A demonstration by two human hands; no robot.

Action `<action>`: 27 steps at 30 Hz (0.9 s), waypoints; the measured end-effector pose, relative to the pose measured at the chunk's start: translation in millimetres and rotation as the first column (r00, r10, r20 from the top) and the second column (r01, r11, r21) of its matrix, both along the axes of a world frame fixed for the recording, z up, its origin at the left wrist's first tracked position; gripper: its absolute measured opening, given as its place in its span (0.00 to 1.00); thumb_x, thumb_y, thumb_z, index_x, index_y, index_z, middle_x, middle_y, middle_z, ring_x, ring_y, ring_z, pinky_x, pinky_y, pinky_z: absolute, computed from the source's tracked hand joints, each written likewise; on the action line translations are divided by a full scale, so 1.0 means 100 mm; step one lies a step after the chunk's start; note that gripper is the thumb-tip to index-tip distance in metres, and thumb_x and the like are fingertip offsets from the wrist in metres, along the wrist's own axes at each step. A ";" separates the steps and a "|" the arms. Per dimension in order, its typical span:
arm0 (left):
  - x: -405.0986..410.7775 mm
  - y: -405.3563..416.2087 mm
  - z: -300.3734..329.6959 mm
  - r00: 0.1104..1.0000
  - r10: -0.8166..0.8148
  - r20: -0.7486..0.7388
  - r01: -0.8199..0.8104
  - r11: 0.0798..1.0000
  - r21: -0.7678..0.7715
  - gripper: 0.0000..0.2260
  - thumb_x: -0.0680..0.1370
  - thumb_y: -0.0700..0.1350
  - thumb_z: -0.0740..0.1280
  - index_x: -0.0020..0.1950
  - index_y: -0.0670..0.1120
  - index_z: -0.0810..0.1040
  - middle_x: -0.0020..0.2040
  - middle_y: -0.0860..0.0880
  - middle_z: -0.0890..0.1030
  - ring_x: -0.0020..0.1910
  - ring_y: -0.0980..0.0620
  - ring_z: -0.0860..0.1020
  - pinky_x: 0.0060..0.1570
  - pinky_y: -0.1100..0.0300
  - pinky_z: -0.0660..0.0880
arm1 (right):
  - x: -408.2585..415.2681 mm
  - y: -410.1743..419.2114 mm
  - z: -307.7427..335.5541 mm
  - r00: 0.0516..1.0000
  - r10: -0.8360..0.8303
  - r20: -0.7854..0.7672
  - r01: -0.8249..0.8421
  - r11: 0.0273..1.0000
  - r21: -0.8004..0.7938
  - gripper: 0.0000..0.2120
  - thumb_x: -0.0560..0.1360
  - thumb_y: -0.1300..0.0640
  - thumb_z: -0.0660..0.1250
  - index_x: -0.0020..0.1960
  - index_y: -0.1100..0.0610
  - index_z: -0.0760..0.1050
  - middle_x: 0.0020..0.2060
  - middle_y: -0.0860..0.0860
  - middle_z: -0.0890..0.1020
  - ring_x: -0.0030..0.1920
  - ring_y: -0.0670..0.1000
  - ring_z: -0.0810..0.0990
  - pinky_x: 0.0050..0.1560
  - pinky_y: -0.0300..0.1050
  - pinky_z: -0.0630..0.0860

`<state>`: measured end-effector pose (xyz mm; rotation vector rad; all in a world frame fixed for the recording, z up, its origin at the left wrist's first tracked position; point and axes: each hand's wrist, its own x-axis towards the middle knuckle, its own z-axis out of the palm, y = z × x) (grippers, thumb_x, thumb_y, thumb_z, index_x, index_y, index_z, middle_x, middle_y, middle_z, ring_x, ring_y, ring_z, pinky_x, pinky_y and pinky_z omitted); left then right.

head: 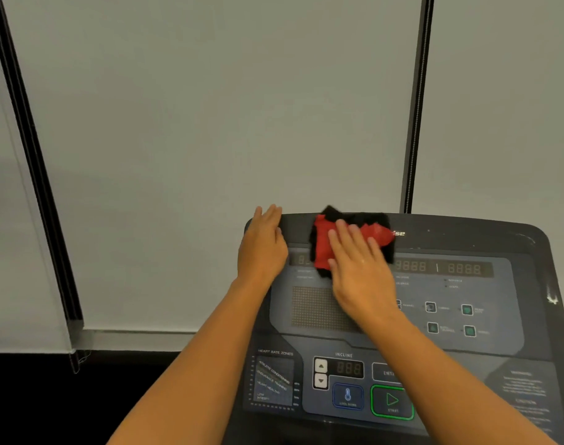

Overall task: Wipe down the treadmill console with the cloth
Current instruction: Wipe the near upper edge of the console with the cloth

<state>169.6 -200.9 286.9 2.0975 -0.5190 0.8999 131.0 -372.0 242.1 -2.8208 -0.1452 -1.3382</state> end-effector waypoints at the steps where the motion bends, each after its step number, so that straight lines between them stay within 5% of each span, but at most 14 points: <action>1: 0.06 0.05 -0.02 1.000 0.022 -0.009 -0.022 0.997 0.072 0.21 0.81 0.36 0.54 0.74 0.44 0.62 0.76 0.47 0.62 0.77 0.50 0.53 0.72 0.58 0.53 | 0.00 -0.10 0.02 0.999 -0.047 0.011 0.047 0.999 0.017 0.23 0.79 0.54 0.54 0.73 0.60 0.64 0.74 0.57 0.63 0.74 0.58 0.61 0.71 0.58 0.60; 7: 0.20 0.16 -0.07 0.995 0.083 0.052 -0.096 0.936 0.339 0.22 0.82 0.39 0.54 0.76 0.44 0.57 0.77 0.47 0.58 0.77 0.48 0.52 0.72 0.55 0.57 | 0.15 -0.06 0.30 0.987 -0.149 0.056 0.119 0.926 0.359 0.19 0.78 0.58 0.61 0.67 0.63 0.70 0.74 0.60 0.62 0.75 0.62 0.56 0.73 0.61 0.50; 11: 0.22 0.30 -0.02 0.992 0.075 0.105 -0.114 0.885 0.451 0.22 0.82 0.41 0.55 0.76 0.45 0.57 0.77 0.48 0.58 0.76 0.48 0.54 0.71 0.53 0.60 | 0.25 0.58 0.10 0.992 0.084 0.090 -0.097 0.984 0.151 0.18 0.75 0.61 0.66 0.64 0.63 0.73 0.69 0.62 0.71 0.69 0.63 0.68 0.69 0.62 0.61; 15: 0.24 0.44 -0.09 0.984 0.095 0.151 -0.159 0.849 0.504 0.22 0.82 0.39 0.55 0.76 0.44 0.57 0.78 0.47 0.57 0.77 0.46 0.53 0.70 0.51 0.61 | 0.10 0.23 0.02 0.987 0.031 0.157 -0.034 0.999 0.013 0.12 0.76 0.55 0.64 0.55 0.60 0.78 0.60 0.58 0.79 0.57 0.60 0.77 0.57 0.53 0.67; 18: 0.25 0.47 -0.12 0.987 0.071 0.146 -0.136 0.850 0.509 0.22 0.82 0.38 0.54 0.76 0.44 0.55 0.78 0.47 0.55 0.77 0.47 0.51 0.71 0.54 0.60 | 0.10 -0.09 0.14 0.982 -0.098 0.162 0.074 0.986 0.147 0.20 0.78 0.53 0.59 0.66 0.61 0.71 0.66 0.61 0.72 0.67 0.63 0.69 0.71 0.60 0.58; 21: 0.26 0.48 -0.11 0.989 0.034 0.142 -0.103 0.853 0.512 0.22 0.82 0.39 0.54 0.76 0.44 0.55 0.78 0.47 0.55 0.77 0.48 0.50 0.70 0.54 0.61 | 0.23 0.17 0.10 0.976 -0.196 0.100 0.174 0.965 0.194 0.26 0.79 0.53 0.51 0.75 0.63 0.57 0.75 0.63 0.58 0.75 0.64 0.54 0.73 0.64 0.50; 27: 0.31 0.48 -0.16 0.983 0.028 0.182 -0.112 0.876 0.470 0.22 0.81 0.37 0.56 0.75 0.43 0.59 0.77 0.47 0.58 0.77 0.47 0.54 0.67 0.53 0.66 | 0.16 0.37 -0.15 0.999 -0.014 -0.032 0.010 0.990 -0.143 0.27 0.81 0.48 0.46 0.77 0.57 0.51 0.77 0.55 0.52 0.77 0.55 0.49 0.75 0.56 0.48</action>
